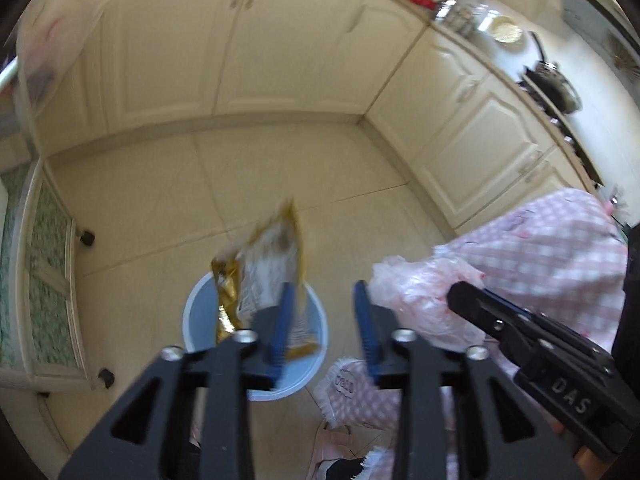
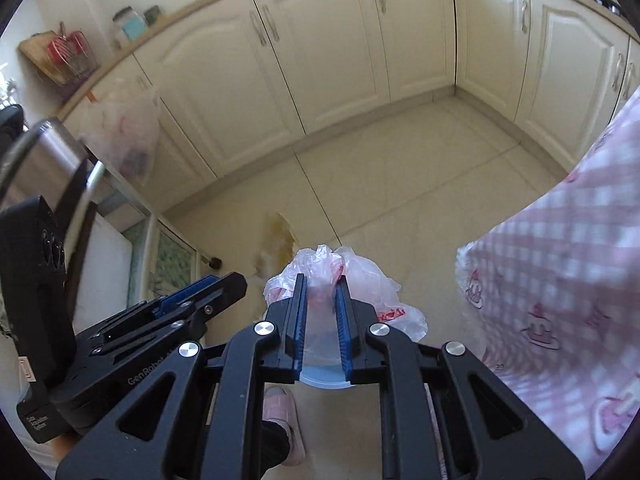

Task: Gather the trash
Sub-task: 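Drop the chip bag into the blue bin while the right tool grasps a white plastic bag, then open the right tool over the bin to drop the white plastic bag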

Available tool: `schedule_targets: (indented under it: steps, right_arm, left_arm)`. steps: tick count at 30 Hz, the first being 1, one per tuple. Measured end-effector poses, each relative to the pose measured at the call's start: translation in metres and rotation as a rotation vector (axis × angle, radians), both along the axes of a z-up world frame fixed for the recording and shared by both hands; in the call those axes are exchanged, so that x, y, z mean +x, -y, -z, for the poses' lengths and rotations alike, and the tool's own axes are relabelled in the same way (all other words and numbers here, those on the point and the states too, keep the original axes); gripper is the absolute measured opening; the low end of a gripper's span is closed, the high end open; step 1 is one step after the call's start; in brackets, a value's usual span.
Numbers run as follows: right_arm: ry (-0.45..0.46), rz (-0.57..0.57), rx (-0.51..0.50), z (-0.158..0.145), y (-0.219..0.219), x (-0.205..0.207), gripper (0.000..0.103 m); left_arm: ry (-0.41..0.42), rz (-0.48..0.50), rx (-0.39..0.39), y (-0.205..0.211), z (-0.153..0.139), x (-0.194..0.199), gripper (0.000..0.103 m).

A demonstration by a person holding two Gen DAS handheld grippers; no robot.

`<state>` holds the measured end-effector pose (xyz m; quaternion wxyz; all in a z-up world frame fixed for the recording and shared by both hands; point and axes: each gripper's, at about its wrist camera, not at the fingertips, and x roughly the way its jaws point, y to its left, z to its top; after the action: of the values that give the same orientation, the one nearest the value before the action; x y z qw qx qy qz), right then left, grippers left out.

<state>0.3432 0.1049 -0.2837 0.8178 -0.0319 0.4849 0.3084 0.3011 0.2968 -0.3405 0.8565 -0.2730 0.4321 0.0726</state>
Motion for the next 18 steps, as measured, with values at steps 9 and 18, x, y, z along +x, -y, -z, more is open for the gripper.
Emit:
schedule_targets:
  steps: [9,18]
  right_arm:
    - [-0.056,-0.015,-0.04,0.036,-0.025,0.008,0.013]
    - [-0.036,-0.038,-0.022,0.033,-0.044,0.013,0.02]
  left_arm:
    - [-0.057,-0.025,-0.01,-0.013,0.029,-0.007,0.045]
    - [-0.04,-0.089,-0.024,-0.028,0.026,-0.017,0.051]
